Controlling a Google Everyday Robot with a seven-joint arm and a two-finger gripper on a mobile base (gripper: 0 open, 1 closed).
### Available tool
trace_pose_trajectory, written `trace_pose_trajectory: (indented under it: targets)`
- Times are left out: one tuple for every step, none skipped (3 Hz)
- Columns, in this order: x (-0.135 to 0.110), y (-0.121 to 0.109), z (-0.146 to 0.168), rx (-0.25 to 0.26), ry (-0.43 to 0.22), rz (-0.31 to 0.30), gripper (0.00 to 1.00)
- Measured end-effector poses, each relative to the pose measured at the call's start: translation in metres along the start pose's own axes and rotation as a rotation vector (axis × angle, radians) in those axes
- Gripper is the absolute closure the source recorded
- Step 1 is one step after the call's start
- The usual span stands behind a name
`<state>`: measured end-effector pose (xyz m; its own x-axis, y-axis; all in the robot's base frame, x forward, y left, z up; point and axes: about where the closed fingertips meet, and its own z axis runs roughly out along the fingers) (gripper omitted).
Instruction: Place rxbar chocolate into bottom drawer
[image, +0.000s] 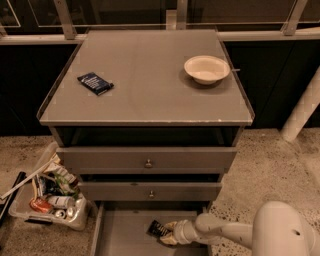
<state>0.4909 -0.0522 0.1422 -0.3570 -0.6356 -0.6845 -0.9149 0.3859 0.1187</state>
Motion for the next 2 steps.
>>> trace_pose_trajectory:
  targets:
    - [0.008,-0.0041,0.0127,0.031,-0.005,0.004,1.0]
    - [0.0083,-0.0039,0.0131,0.031,-0.004,0.004,0.81]
